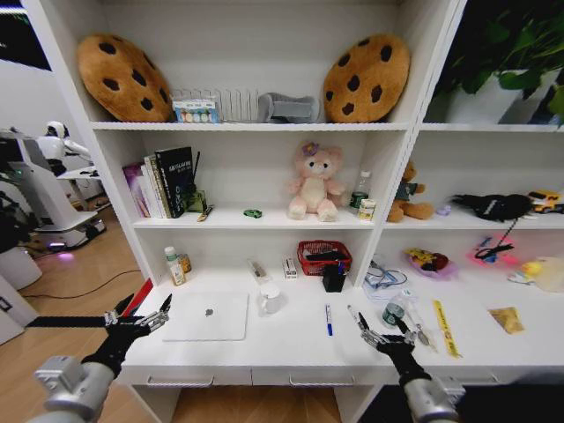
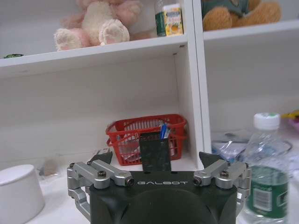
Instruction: Organize the objects on the table.
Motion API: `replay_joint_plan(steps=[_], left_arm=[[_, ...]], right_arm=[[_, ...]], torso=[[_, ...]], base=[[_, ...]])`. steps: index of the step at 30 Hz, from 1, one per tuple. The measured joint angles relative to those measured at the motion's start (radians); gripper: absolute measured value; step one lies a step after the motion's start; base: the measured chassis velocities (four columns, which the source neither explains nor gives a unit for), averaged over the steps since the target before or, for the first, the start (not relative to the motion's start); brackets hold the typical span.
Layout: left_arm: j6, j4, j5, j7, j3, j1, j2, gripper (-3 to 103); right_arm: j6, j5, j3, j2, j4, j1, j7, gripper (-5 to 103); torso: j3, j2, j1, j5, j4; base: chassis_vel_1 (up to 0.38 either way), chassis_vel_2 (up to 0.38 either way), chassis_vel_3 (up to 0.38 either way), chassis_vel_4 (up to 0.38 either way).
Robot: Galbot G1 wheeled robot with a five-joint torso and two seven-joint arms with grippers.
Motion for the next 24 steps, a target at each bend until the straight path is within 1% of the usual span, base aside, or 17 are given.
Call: replay_joint_plan(steps=[3, 4, 6, 7, 9, 10, 11, 13, 16, 18, 19, 24], left_arm=[[0.0, 0.0, 0.0, 0.0, 0.0, 0.0, 0.0, 100], [0.0, 0.0, 0.0, 0.0, 0.0, 0.0, 0.0, 100], [0.0, 0.0, 0.0, 0.0, 0.0, 0.0, 0.0, 100], [0.0, 0.0, 0.0, 0.0, 0.0, 0.0, 0.0, 100], [0.0, 0.0, 0.0, 0.0, 0.0, 0.0, 0.0, 100], [0.0, 0.0, 0.0, 0.0, 0.0, 0.0, 0.0, 100], [0.0, 0.0, 0.0, 0.0, 0.0, 0.0, 0.0, 100], [0.0, 0.0, 0.0, 0.0, 0.0, 0.0, 0.0, 100], [0.0, 0.0, 0.0, 0.0, 0.0, 0.0, 0.0, 100], [0.0, 0.0, 0.0, 0.0, 0.0, 0.0, 0.0, 100], [0.0, 0.0, 0.0, 0.0, 0.0, 0.0, 0.0, 100], [0.0, 0.0, 0.0, 0.0, 0.0, 0.0, 0.0, 100]], right_arm=[[-0.046, 0.072, -0.069, -0.051, -0.058, 0.09, 0.037, 100], [-0.046, 0.072, -0.069, -0.051, -0.058, 0.09, 0.037, 100], [-0.069, 0.085, -0.115, -0.08, -0.1, 0.145, 0.061, 100], [-0.069, 0.085, -0.115, -0.08, -0.1, 0.145, 0.061, 100], [-0.088, 0.089, -0.165, -0.096, -0.153, 0.199, 0.076, 100], [-0.096, 0.089, -0.192, -0.099, -0.181, 0.226, 0.086, 100], [-0.096, 0.089, -0.192, -0.099, -0.181, 0.226, 0.086, 100], [-0.116, 0.086, -0.237, -0.101, -0.231, 0.275, 0.111, 100], [-0.122, 0.084, -0.253, -0.102, -0.249, 0.293, 0.124, 100], [-0.143, 0.085, -0.291, -0.105, -0.288, 0.34, 0.165, 100], [-0.143, 0.085, -0.291, -0.105, -0.288, 0.34, 0.165, 100], [-0.182, 0.111, -0.34, -0.113, -0.324, 0.405, 0.226, 100]], torso=[[0.0, 0.0, 0.0, 0.0002, 0.0002], [0.0, 0.0, 0.0, 0.0002, 0.0002], [0.0, 0.0, 0.0, 0.0, 0.0002], [0.0, 0.0, 0.0, 0.0, 0.0002], [0.0, 0.0, 0.0, 0.0001, 0.0], [0.0, 0.0, 0.0, 0.0, 0.0], [0.0, 0.0, 0.0, 0.0, 0.0], [0.0, 0.0, 0.0, -0.0001, 0.0], [0.0, 0.0, 0.0, 0.0001, 0.0], [0.0, 0.0, 0.0, 0.0, 0.0], [0.0, 0.0, 0.0, 0.0, 0.0], [0.0, 0.0, 0.0, 0.0, 0.0]], base=[[0.0, 0.0, 0.0, 0.0], [0.0, 0.0, 0.0, 0.0], [0.0, 0.0, 0.0, 0.0], [0.0, 0.0, 0.0, 0.0], [0.0, 0.0, 0.0, 0.0], [0.0, 0.0, 0.0, 0.0], [0.0, 0.0, 0.0, 0.0], [0.0, 0.0, 0.0, 0.0], [0.0, 0.0, 0.0, 0.0], [0.0, 0.0, 0.0, 0.0], [0.0, 0.0, 0.0, 0.0], [0.0, 0.0, 0.0, 0.0]])
